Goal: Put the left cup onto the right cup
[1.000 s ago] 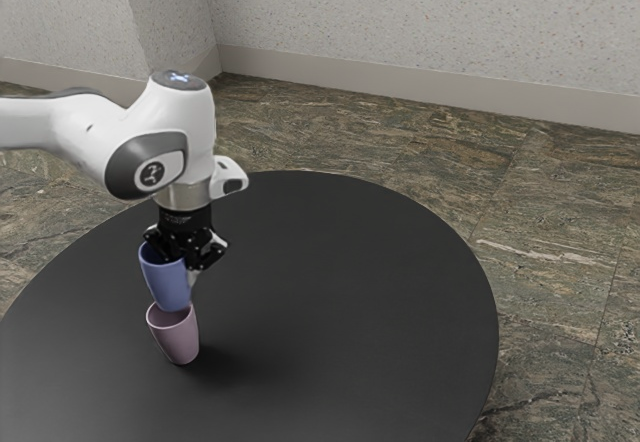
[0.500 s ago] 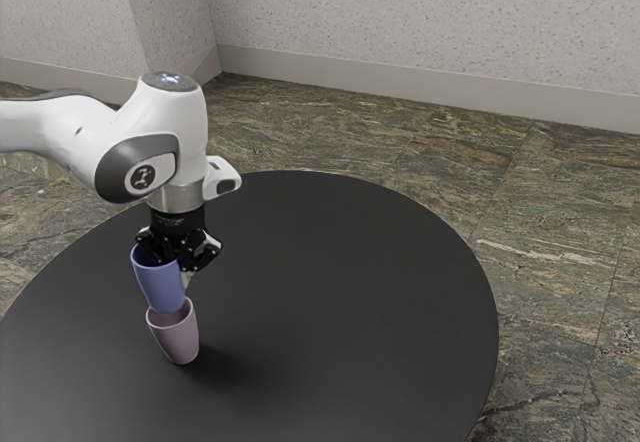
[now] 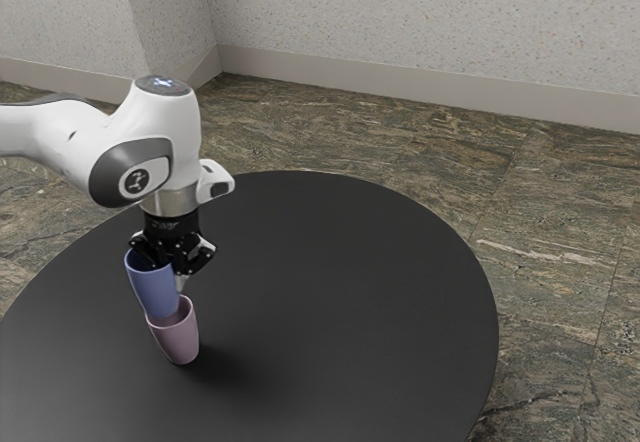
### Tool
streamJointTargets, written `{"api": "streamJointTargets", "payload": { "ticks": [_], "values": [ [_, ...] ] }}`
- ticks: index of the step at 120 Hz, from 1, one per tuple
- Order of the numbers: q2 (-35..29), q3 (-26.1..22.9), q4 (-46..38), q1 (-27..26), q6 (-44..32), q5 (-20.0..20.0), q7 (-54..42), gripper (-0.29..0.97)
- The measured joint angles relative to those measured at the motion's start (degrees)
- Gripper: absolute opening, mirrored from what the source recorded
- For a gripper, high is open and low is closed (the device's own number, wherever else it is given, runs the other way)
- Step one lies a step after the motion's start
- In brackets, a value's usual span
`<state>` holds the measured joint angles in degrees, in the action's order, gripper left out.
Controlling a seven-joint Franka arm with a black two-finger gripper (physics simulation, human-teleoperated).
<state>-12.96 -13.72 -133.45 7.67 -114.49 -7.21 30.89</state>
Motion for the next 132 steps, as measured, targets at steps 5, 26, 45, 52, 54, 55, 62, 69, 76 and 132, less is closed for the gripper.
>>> {"api": "streamJointTargets", "payload": {
  "ticks": [5,26,45,52,54,55,62,69,76,132],
  "values": [
    [-0.01,0.01,-0.33,0.02,-0.19,0.03,0.04,-0.10],
    [0.34,0.01,-0.72,0.04,-1.15,0.34,0.21,-0.10],
    [0.72,0.01,-0.76,0.04,-2.10,0.42,0.40,-0.10],
    [0.76,0.01,-0.77,0.04,-2.34,0.43,0.47,-0.10],
    [0.76,0.01,-0.76,0.04,-2.40,0.43,0.48,-0.10],
    [0.77,0.01,-0.75,0.04,-2.43,0.43,0.49,-0.10],
    [0.77,0.01,-0.74,0.04,-2.59,0.43,0.55,-0.10],
    [0.78,0.01,-0.76,0.04,-2.71,0.44,0.60,-0.10],
    [0.72,0.01,-0.94,0.04,-2.79,0.44,0.64,-0.10],
    [0.64,0.10,-1.56,0.65,-3.24,0.44,0.90,-0.10]
  ]
}}
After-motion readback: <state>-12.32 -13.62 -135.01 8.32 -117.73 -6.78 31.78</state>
